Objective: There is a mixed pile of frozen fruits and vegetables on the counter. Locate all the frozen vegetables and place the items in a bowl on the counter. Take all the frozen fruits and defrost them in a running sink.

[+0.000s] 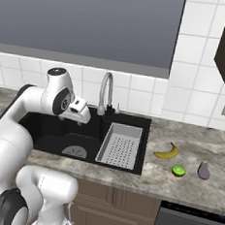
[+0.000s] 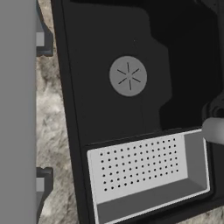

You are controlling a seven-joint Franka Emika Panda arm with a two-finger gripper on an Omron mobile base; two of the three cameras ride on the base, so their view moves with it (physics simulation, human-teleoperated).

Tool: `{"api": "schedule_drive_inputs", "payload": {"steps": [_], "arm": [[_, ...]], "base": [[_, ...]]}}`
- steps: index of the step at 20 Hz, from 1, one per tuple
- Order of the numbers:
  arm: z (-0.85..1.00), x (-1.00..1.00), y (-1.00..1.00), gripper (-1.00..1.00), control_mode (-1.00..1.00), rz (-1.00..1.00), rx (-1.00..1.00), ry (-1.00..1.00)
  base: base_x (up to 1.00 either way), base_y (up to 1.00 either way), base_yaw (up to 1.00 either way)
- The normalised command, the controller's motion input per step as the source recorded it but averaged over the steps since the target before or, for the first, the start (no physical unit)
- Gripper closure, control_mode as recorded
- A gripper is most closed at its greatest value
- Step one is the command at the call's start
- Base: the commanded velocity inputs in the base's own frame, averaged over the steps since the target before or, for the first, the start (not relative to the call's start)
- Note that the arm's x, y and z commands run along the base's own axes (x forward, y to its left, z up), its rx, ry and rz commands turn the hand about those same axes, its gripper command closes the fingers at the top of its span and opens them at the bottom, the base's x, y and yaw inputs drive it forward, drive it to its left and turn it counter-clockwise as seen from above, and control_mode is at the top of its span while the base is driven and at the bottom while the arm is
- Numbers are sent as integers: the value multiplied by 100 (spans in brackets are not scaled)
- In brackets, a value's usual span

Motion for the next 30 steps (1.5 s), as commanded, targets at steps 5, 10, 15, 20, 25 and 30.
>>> {"api": "schedule_drive_inputs", "payload": {"steps": [5,10,15,20,25,30], "arm": [[0,7,-44,-100,-100,-2,2,3],[0,8,-44,-100,-100,-1,1,3],[0,10,-43,-100,-100,0,0,3],[-5,13,-42,-100,-100,0,0,7],[-8,13,-39,-100,-100,0,0,9],[-5,14,-38,-100,-100,0,0,6]], "base": [[0,0,0],[0,0,0],[0,0,0],[0,0,0],[0,0,0],[0,0,0]]}}
